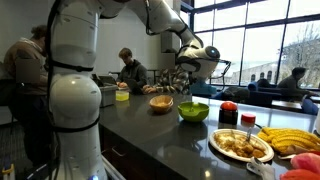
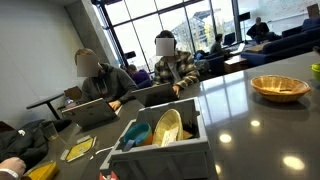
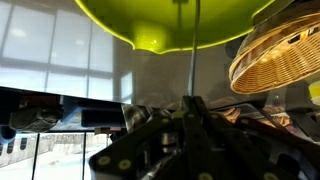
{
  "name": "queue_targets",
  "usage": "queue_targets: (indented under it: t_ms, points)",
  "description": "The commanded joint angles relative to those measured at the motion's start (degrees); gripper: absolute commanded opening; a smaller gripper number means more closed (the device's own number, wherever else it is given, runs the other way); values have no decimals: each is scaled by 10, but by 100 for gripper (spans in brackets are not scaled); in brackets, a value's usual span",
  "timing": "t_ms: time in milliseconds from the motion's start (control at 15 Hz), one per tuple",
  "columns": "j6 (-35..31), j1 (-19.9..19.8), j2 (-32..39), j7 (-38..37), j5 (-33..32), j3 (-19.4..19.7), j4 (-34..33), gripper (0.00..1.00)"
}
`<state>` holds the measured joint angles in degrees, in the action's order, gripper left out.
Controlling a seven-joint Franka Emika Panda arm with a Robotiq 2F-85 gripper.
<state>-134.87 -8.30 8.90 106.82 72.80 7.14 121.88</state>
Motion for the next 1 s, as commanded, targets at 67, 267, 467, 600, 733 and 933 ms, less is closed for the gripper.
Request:
queue_targets:
  t_ms: [67,267,467,600,733,933]
  points:
    - [-8,-9,10,-16,1,7,-25,1]
    - [-7,-8,17,-18,0,5,-42,1]
    - [-3,-1,25,-16,-5,-3,-54,1]
    - [2,4,27,-15,-8,-9,-54,1]
    - [6,9,27,-13,-9,-14,-49,1]
    - [11,8,31,-9,-3,-16,-39,1]
